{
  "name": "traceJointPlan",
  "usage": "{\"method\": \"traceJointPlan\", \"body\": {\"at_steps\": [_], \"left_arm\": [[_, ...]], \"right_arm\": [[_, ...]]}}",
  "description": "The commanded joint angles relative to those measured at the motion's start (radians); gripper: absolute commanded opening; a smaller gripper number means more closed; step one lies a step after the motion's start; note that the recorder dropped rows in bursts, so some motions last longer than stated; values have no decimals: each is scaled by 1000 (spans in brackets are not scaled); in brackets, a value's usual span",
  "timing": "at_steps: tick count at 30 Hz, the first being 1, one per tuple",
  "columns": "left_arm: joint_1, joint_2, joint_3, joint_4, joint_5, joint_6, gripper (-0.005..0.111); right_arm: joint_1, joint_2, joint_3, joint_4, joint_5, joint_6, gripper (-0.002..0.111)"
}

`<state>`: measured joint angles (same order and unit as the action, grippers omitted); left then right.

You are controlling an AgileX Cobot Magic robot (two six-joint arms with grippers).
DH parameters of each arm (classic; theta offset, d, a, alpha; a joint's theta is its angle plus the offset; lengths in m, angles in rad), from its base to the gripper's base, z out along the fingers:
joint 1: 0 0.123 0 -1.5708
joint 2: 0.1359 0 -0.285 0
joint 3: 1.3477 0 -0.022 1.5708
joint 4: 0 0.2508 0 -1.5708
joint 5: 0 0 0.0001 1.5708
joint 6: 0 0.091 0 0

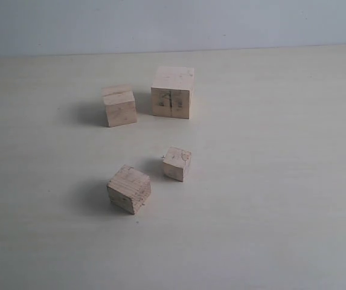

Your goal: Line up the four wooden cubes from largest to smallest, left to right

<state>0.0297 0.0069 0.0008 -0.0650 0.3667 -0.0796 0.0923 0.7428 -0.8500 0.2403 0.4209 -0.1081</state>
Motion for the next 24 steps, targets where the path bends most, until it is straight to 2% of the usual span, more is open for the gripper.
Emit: {"method": "traceJointPlan", "body": {"at_steps": [1,4,7,15,18,21,24], "left_arm": [[-6,-7,-1,1,-6,-3,0],[-6,-7,-1,1,-6,-3,0],[-6,-7,-1,1,-6,-3,0],[-6,-7,-1,1,-6,-3,0],[-6,-7,-1,1,-6,-3,0],[-6,-7,-1,1,-6,-3,0],[-6,-7,-1,1,-6,-3,0]], "right_arm": [[57,260,-147,141,368,-75,0],[93,371,-165,220,407,-75,0],[106,464,-165,278,367,-75,0],[106,608,-165,396,120,-65,0],[106,669,-174,547,117,-194,1],[106,745,-216,618,226,-378,12],[144,816,-275,649,287,-379,30]]}}
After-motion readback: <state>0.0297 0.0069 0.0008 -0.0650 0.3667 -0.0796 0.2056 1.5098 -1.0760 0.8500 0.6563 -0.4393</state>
